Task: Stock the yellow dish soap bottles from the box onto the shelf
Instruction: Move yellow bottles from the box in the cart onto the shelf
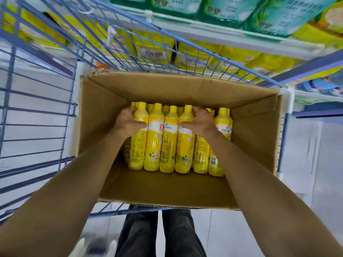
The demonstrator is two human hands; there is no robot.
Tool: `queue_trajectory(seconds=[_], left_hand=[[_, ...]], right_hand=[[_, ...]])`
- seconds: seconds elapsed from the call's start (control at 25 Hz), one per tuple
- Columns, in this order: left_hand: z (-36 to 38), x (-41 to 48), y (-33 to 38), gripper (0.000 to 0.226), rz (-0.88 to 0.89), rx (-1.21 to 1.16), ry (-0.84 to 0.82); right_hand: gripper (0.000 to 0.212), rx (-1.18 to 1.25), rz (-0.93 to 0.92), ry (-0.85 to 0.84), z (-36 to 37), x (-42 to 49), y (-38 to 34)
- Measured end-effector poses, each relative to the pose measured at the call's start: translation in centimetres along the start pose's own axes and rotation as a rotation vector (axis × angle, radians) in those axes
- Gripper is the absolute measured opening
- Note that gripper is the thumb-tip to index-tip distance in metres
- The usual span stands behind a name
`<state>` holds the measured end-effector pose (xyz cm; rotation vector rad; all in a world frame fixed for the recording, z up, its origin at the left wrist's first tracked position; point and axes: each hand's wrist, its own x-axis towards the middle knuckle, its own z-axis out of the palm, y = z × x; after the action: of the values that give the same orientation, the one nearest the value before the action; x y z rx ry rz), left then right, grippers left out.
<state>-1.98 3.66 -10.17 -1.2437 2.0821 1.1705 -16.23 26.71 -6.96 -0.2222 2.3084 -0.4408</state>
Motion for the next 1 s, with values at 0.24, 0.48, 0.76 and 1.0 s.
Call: queue_trajectory(seconds=[0.24, 0.48, 0.76, 1.0], left_hand=[[-0.7, -1.1, 0.1, 0.075, 0.003, -0.144, -0.012], [-4.7, -5.4, 1.6, 0.062, 0.152, -0.241, 0.033], [-12.1, -13.1, 9.3, 0.061, 0.451, -0.365, -0.013], [-20.8, -22.3, 17.9, 0.053, 0.709, -0.385, 0.018]], right_hand=[[0.073, 0.180, 0.042, -0.074, 0.2, -1.6, -0.4], [0.067, 0.076, -0.136, -0.019, -3.4, -4.4, -2.1], [0.068, 0.121, -0.367, 0.089, -11.9, -10.1, -7.9], [0.041, 0.234, -0.587, 0.210, -21.7, -17.6, -15.5]])
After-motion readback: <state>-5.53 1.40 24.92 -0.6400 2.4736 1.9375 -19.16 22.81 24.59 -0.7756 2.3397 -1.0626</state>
